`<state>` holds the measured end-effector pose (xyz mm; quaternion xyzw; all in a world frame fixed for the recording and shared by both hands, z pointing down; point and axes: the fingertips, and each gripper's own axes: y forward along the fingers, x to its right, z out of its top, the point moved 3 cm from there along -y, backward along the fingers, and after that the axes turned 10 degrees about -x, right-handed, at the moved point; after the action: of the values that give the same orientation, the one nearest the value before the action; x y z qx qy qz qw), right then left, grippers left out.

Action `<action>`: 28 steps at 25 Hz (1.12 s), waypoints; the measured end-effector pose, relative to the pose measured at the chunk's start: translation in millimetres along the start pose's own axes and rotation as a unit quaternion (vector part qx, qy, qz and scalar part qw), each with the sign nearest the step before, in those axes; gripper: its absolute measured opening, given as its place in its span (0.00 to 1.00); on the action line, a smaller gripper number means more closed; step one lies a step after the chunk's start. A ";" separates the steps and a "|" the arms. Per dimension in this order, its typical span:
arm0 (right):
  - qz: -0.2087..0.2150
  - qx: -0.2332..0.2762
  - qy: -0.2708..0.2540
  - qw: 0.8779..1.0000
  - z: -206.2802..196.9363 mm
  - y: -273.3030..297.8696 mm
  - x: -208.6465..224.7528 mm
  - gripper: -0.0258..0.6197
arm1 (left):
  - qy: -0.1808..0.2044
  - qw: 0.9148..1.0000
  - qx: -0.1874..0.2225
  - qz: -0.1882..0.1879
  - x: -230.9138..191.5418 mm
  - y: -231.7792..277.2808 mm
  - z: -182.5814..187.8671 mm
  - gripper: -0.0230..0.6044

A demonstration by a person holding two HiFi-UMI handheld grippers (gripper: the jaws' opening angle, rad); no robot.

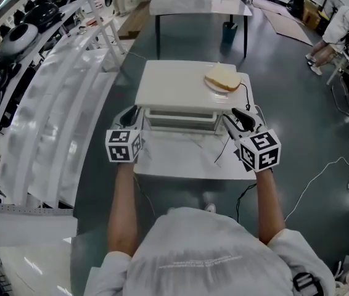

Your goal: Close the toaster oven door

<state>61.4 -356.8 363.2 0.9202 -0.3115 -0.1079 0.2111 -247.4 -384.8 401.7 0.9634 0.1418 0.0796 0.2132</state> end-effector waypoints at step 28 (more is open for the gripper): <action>0.002 0.105 -0.106 0.989 115.1 -27.4 -31.0 0.07 | 0.144 0.978 0.151 0.004 34.6 -121.2 125.4 0.07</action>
<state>13.6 -355.0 250.6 0.9201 -0.3434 -0.1710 0.0792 -216.8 -317.5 239.9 0.9634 0.1776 0.1962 0.0427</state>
